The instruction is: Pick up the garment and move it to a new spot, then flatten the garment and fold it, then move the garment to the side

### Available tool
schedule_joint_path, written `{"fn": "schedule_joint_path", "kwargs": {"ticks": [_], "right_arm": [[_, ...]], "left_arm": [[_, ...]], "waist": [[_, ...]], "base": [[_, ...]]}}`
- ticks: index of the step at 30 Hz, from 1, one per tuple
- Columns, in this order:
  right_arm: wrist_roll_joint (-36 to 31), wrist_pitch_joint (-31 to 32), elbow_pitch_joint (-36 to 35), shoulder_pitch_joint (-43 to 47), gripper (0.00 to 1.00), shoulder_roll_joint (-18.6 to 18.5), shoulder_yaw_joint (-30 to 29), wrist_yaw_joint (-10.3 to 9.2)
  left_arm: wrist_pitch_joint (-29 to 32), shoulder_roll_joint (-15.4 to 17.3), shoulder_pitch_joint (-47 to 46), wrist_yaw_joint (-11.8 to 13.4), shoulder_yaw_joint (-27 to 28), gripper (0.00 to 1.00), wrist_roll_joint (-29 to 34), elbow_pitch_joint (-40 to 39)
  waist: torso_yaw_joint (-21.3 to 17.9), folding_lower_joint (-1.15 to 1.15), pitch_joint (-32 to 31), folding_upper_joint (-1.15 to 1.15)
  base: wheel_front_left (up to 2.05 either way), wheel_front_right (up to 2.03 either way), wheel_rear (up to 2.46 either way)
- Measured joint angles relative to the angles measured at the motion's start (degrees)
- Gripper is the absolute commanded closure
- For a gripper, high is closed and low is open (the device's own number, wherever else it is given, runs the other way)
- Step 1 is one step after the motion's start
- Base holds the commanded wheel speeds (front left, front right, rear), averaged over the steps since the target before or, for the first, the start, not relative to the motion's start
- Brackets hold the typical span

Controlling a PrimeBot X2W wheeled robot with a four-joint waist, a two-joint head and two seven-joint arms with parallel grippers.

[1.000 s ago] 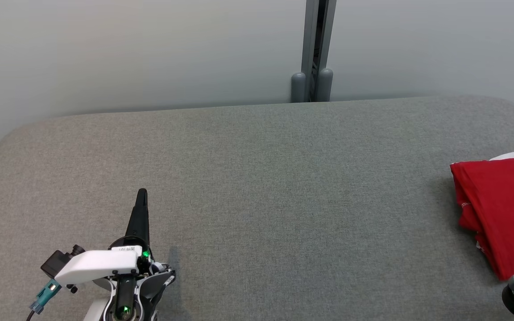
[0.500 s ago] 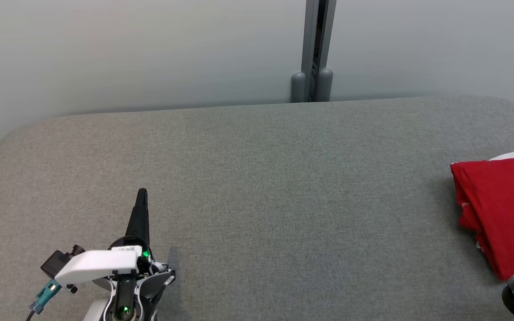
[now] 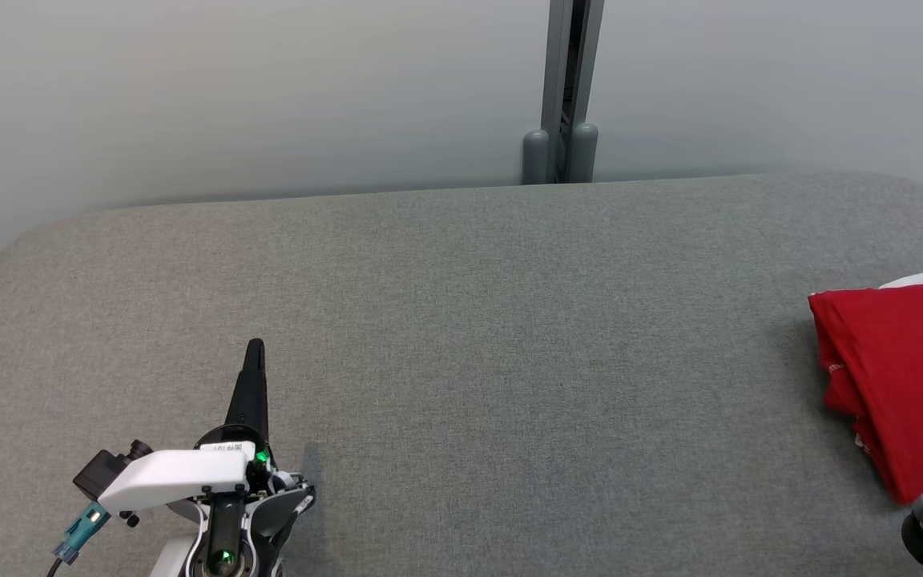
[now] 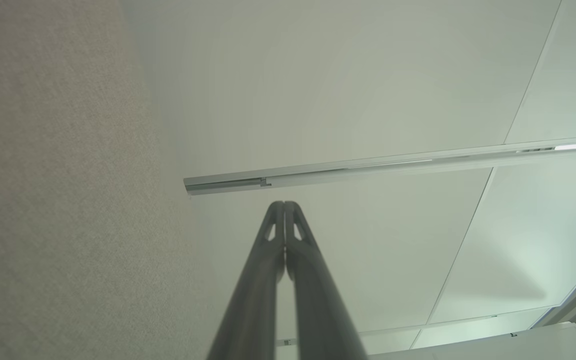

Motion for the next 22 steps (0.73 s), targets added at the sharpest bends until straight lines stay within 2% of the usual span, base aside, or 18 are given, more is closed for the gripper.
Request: {"fn": "schedule_joint_path", "kwargs": {"ticks": [22], "right_arm": [[0.00,0.00,0.00,-0.01,1.00,0.00,0.01,0.00]], "left_arm": [[0.00,0.00,0.00,0.00,0.01,1.00,0.00,0.00]], "waist": [[0.00,0.00,0.00,0.00]], "base": [[0.00,0.00,0.00]]}}
